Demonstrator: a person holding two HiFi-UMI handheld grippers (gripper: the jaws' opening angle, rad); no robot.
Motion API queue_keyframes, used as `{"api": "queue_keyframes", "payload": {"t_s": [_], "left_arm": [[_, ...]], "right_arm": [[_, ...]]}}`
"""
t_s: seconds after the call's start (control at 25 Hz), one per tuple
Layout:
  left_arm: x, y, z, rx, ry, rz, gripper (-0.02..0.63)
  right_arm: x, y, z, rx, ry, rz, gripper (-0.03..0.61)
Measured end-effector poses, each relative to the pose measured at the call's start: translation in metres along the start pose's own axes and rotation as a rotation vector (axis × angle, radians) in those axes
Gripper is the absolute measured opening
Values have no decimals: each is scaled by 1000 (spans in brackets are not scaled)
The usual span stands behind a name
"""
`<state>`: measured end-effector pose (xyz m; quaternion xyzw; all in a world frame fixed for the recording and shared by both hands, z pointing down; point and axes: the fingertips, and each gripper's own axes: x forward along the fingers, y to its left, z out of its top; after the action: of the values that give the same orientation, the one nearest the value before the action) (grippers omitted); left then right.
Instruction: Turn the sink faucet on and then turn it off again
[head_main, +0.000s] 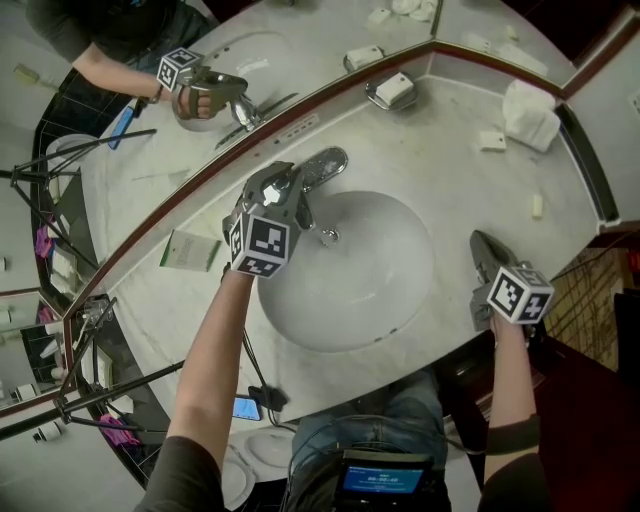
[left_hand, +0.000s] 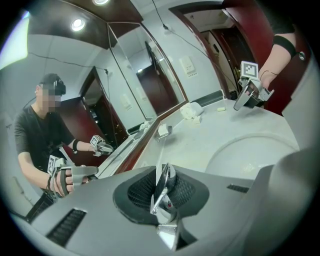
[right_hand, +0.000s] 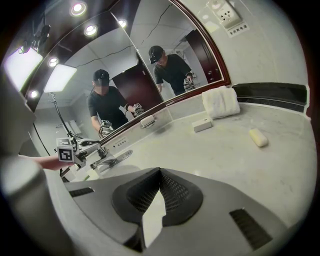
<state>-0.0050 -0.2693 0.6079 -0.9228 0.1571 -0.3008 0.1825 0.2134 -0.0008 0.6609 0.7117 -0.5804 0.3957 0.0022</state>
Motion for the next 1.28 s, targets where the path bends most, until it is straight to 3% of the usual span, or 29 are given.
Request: {"api": "queue_keyframes", "payload": {"t_s": [0.28, 0.56, 0.76, 0.92, 1.28], "left_arm": [[-3, 1, -1, -107, 27, 25, 52], [-16, -3, 2, -117, 80, 49, 57], [-39, -12, 24, -130, 41, 41, 55], [-63, -25, 42, -160, 25, 43, 0], [-118, -43, 73, -210, 20, 42, 0]], "right_arm": [[-10, 7, 2, 2, -11, 4, 23], [-24, 18, 0, 4, -7, 7, 23], [-35, 22, 5, 1, -14, 9, 23], [-43, 32, 9, 1, -14, 22, 23], [-51, 55, 15, -38, 19, 50, 23]]}}
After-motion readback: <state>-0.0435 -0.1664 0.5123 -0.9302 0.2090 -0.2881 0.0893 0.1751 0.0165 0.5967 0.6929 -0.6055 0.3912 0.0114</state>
